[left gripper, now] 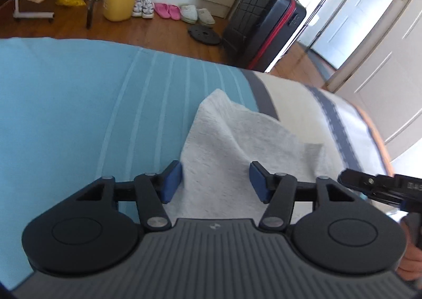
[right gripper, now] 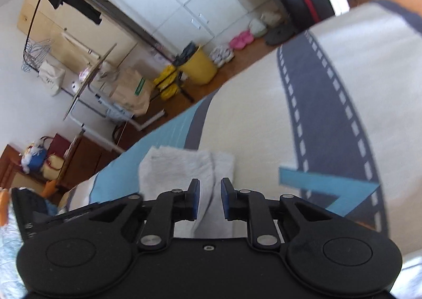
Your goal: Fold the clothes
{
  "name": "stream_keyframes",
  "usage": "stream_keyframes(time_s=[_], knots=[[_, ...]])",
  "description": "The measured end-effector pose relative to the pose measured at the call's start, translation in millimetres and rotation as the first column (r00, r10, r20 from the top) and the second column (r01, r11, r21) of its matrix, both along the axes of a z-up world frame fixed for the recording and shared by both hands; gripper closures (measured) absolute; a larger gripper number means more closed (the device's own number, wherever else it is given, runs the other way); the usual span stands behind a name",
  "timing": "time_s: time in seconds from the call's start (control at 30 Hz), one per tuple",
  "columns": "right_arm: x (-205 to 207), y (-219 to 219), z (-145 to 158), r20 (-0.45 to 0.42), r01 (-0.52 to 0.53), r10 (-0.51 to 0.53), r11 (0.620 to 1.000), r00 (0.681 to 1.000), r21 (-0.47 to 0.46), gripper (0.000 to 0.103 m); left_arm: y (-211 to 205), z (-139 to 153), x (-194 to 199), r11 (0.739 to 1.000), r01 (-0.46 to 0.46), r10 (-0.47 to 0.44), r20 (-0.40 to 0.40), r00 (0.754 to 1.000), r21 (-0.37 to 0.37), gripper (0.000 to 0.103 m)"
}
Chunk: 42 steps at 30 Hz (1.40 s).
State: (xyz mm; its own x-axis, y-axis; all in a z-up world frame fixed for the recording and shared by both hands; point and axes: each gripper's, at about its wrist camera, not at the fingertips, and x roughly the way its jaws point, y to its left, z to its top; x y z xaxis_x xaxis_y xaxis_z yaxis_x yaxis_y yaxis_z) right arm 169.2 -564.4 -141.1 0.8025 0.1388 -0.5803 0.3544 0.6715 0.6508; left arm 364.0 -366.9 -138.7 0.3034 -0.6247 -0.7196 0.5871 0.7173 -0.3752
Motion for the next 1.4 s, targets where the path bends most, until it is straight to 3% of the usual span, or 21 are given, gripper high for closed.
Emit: stream_keyframes(time_s=[0.03, 0.07, 0.13, 0.17, 0.2, 0.23, 0.3, 0.4, 0.5, 0.57, 0.63, 0.77, 0.87, 0.93, 1.0, 1.03, 1.13, 1.23, 1.33, 1.4], knots=[[4.3, 4.4, -0.5, -0.014, -0.02, 0.02, 1.0, 1.0, 0.007, 0.071, -3.2, 0.2, 0.5, 1.0, 0.001, -0.001, 0.012, 1.0, 0.008, 0.047], [8.7, 11.3, 0.7, -0.029, -0.038, 0.037, 0.999, 0.999, -0.007, 0.051, -6.6, 0.6, 0.9, 1.0, 0.001, -0.002, 0.025, 1.0, 0.015, 0.047], [19.4, 23.7, 1.9, -0.036, -0.057, 0.055, 0.997, 0.998, -0.056, 0.044, -13.5, -0.5, 0.7, 0.999, -0.001, 0.0, 0.046, 0.999, 0.037, 0.047], [23.2, 30.8, 3.2, -0.036, -0.055, 0.051, 0.993, 0.998, -0.105, 0.047, -17.1, -1.0, 0.9, 0.999, 0.0, -0.003, 0.058, 0.998, 0.049, 0.047], [26.6, 38.8, 4.7, -0.037, -0.07, 0.064, 0.98, 0.997, -0.184, 0.061, -19.3, -0.1, -2.4, 0.998, 0.003, -0.009, 0.084, 0.996, 0.069, 0.047], [29.9, 46.7, 6.4, -0.039, -0.082, 0.074, 0.962, 0.996, -0.261, 0.096, -21.5, 0.8, -5.9, 0.996, 0.006, -0.016, 0.11, 0.994, 0.089, 0.052], [30.5, 56.8, 13.7, -0.053, -0.062, 0.045, 0.924, 0.998, -0.377, 0.1, -23.5, 3.2, -14.1, 0.992, 0.008, -0.029, 0.164, 0.986, 0.126, 0.053], [25.7, 50.0, 26.0, -0.048, -0.005, -0.013, 0.93, 0.999, -0.369, 0.1, -21.2, 4.9, -26.0, 0.982, -0.006, -0.037, 0.225, 0.974, 0.188, 0.052], [31.2, 42.6, 11.3, -0.118, -0.009, -0.037, 0.931, 0.992, -0.364, 0.094, -6.8, 9.0, -35.7, 0.973, -0.064, 0.002, 0.269, 0.963, 0.222, 0.052], [28.3, 38.7, 10.9, -0.115, 0.0, -0.045, 0.932, 0.992, -0.363, 0.089, 21.8, 13.4, -48.1, 0.976, -0.1, 0.047, 0.258, 0.965, 0.194, 0.051], [21.7, 30.3, 22.2, -0.119, 0.055, -0.107, 0.926, 0.987, -0.374, 0.071, 50.8, 17.6, -60.7, 0.977, -0.135, 0.091, 0.245, 0.965, 0.167, 0.047], [3.3, 16.6, 37.9, -0.102, 0.161, -0.216, 0.907, 0.971, -0.388, 0.069, 109.5, 16.6, -95.0, 0.959, -0.213, 0.178, 0.189, 0.966, 0.187, 0.046], [-15.0, 5.1, 40.2, -0.087, 0.234, -0.263, 0.939, 0.961, -0.253, 0.068, 133.1, 19.5, -116.0, 0.924, -0.267, 0.212, 0.213, 0.954, 0.274, 0.046], [-32.7, 3.8, 40.6, -0.055, 0.288, -0.294, 0.953, 0.954, -0.094, 0.066, 142.9, 30.3, -124.3, 0.902, -0.306, 0.229, 0.261, 0.938, 0.306, 0.046], [-42.6, 14.8, 44.8, -0.021, 0.265, -0.265, 0.964, 0.964, -0.002, 0.062, 156.9, 43.3, -134.1, 0.904, -0.342, 0.279, 0.253, 0.926, 0.255, 0.046], [-46.4, 21.6, 47.6, -0.008, 0.24, -0.24, 0.971, 0.971, 0.021, 0.052, 164.6, 48.5, -140.8, 0.911, -0.352, 0.305, 0.223, 0.926, 0.217, 0.045], [-48.2, 40.3, 62.9, -0.048, 0.156, -0.158, 0.987, 0.986, -0.05, 0.049, 190.1, 50.3, -168.9, 0.921, -0.368, 0.355, 0.113, 0.928, 0.127, 0.041], [-61.8, 49.9, 78.2, -0.105, 0.126, -0.136, 0.987, 0.985, -0.099, 0.049, 208.6, 36.7, -199.8, 0.908, -0.405, 0.403, 0.04, 0.914, 0.111, 0.04], [-94.8, 49.2, 92.2, -0.151, 0.117, -0.138, 0.983, 0.979, -0.141, 0.049, 224.1, 20.3, -225.4, 0.897, -0.43, 0.434, -0.022, 0.901, 0.102, 0.04], [-129.4, 47.6, 97.5, -0.161, 0.126, -0.156, 0.975, 0.975, -0.181, 0.043, 231.4, 11.2, -237.2, 0.896, -0.436, 0.441, -0.054, 0.896, 0.078, 0.04]])
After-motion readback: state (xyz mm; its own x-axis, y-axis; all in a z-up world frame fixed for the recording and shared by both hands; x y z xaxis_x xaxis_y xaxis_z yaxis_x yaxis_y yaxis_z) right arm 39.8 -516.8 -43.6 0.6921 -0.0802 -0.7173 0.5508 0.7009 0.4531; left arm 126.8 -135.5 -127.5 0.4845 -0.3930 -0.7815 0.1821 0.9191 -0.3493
